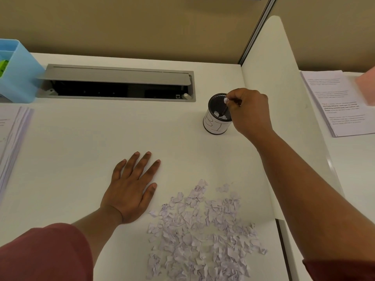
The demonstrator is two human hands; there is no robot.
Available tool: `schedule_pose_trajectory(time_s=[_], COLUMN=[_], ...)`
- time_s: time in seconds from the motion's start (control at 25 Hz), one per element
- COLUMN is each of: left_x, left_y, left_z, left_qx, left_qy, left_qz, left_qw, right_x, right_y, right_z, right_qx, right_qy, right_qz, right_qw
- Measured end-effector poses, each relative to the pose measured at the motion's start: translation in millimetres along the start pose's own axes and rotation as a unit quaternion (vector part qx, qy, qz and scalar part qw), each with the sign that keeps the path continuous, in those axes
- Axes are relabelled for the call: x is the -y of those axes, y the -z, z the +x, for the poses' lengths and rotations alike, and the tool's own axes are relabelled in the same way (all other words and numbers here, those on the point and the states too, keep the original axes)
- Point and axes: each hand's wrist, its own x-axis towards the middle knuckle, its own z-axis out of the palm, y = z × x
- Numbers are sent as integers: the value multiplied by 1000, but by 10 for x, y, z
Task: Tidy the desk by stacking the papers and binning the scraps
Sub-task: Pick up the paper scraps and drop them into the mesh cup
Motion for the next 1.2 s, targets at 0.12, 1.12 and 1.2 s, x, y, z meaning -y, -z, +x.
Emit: schedule_pose_trajectory(time_s=[0.12, 1.12, 1.2], left_x=[2, -2, -2], left_y=[-1, -15, -19], left_z=[0, 3, 3], left_qx=[-1, -3, -6], left_qy=[0, 2, 1], left_qz=[0, 10, 10], left_qw=[1000, 1000, 1000], right_x=[24, -30, -21], right_y=[8, -510, -557], right_z=[-4, -1848, -1917], right_qx=[17, 329, 309], right_qy=[-18, 55, 80], right_qz=[4, -80, -73], right_qw=[1000, 940, 945])
